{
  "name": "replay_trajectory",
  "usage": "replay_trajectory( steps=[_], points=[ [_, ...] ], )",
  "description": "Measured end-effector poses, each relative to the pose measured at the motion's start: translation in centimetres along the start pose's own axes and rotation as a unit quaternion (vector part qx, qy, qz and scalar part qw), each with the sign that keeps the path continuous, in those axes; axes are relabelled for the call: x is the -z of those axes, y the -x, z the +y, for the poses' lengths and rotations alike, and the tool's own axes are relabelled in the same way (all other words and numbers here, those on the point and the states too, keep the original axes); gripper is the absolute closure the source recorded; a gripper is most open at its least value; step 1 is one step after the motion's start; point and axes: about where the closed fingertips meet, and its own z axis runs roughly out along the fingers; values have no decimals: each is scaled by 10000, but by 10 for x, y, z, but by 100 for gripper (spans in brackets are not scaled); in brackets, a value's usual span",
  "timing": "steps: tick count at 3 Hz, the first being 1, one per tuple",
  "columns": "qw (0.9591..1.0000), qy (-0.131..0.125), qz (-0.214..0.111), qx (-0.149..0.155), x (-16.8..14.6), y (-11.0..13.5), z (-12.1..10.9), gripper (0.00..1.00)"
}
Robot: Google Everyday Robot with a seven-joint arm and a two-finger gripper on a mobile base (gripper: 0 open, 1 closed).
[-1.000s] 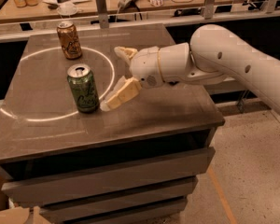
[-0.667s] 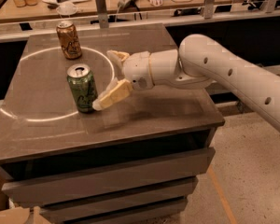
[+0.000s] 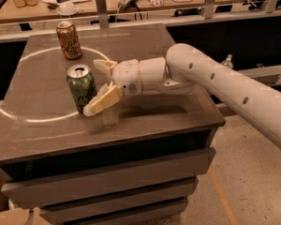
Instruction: Move green can near orange can
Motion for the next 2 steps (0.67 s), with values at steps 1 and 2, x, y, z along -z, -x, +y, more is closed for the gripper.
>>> replay_trajectory(
  steps=[1, 2],
  points=[
    [9995, 286, -56, -78, -10, -3, 12, 15],
    [9989, 462, -5, -86, -14, -5, 18, 38]
  ],
)
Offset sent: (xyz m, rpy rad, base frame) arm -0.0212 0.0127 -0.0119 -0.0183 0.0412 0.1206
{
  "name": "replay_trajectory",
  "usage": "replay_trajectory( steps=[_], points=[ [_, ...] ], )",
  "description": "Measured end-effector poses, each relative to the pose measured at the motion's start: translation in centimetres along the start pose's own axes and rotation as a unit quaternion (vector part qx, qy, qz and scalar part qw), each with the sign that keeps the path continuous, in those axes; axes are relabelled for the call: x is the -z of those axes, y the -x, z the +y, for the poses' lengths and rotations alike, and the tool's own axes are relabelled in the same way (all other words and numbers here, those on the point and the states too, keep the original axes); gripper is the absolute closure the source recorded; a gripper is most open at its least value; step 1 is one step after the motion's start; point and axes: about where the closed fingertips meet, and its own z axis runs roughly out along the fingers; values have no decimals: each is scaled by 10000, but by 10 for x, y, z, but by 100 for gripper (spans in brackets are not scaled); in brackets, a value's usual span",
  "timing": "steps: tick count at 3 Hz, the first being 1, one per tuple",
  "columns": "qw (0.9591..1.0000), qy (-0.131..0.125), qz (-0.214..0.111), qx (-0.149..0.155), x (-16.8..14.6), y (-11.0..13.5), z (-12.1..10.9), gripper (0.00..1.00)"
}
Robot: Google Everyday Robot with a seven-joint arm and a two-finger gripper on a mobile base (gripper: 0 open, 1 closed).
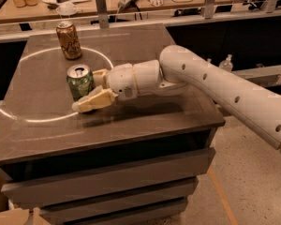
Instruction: Move green can near orange can
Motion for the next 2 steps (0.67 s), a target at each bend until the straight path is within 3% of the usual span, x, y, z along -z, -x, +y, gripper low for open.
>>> replay_trajectory(
  steps=[1, 2],
  points=[
    [9995, -268, 125, 75, 11, 0, -9, 62],
    [9944, -1025, 253, 102, 47, 0, -30, 84]
  ],
)
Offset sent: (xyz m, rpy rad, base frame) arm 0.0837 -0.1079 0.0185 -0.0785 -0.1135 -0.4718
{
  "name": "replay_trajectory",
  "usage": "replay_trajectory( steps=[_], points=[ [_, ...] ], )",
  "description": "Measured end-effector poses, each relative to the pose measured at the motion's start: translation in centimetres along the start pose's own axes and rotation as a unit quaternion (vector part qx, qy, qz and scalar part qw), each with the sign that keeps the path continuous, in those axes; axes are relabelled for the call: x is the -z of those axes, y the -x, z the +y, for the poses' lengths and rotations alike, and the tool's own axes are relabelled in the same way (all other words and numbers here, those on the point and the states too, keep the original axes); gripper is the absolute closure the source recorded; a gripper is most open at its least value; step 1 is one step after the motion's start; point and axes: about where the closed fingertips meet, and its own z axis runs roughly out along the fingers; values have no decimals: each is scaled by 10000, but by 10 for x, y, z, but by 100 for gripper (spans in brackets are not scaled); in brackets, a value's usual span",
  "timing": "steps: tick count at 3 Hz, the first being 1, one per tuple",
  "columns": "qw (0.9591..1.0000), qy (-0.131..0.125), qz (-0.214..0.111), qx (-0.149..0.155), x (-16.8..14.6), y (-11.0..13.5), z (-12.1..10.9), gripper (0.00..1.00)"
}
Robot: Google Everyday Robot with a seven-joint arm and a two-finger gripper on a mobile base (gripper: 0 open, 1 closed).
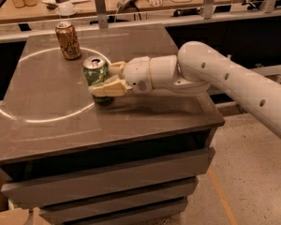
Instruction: Move green can near orange can
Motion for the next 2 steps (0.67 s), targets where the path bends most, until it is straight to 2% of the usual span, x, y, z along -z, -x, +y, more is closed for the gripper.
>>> replay_trajectory(
  steps=[1, 2],
  points=[
    [9953, -964, -6, -58, 39, -2, -30, 100],
    [9783, -2057, -204, -172, 80, -4, -74, 100]
  ],
)
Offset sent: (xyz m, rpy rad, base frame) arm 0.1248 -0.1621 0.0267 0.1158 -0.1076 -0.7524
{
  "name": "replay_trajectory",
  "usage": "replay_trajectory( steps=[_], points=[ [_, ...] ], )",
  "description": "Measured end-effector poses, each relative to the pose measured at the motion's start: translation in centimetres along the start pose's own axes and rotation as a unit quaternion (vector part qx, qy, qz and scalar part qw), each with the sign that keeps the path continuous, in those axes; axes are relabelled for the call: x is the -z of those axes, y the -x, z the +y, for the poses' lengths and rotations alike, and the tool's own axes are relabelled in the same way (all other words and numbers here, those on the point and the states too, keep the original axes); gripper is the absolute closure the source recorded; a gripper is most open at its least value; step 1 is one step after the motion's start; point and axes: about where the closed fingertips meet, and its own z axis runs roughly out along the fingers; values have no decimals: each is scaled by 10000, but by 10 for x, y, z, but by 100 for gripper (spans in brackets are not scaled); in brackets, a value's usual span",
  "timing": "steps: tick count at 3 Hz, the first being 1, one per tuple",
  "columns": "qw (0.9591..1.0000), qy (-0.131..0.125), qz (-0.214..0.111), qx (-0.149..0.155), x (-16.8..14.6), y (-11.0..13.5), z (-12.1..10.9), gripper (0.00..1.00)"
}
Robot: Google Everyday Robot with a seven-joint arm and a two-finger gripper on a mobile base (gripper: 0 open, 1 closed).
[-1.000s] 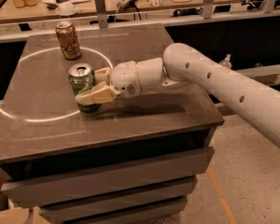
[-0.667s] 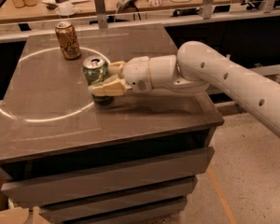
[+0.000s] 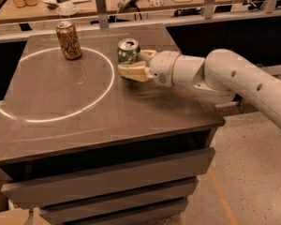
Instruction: Move green can near orange can
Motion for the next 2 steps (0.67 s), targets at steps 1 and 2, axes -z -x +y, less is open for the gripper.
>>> replay_trajectory(
  steps=[1, 2],
  points=[
    [9974, -715, -42, -64, 3, 3, -54, 100],
    [9958, -914, 27, -43, -21, 20, -96, 100]
  ],
)
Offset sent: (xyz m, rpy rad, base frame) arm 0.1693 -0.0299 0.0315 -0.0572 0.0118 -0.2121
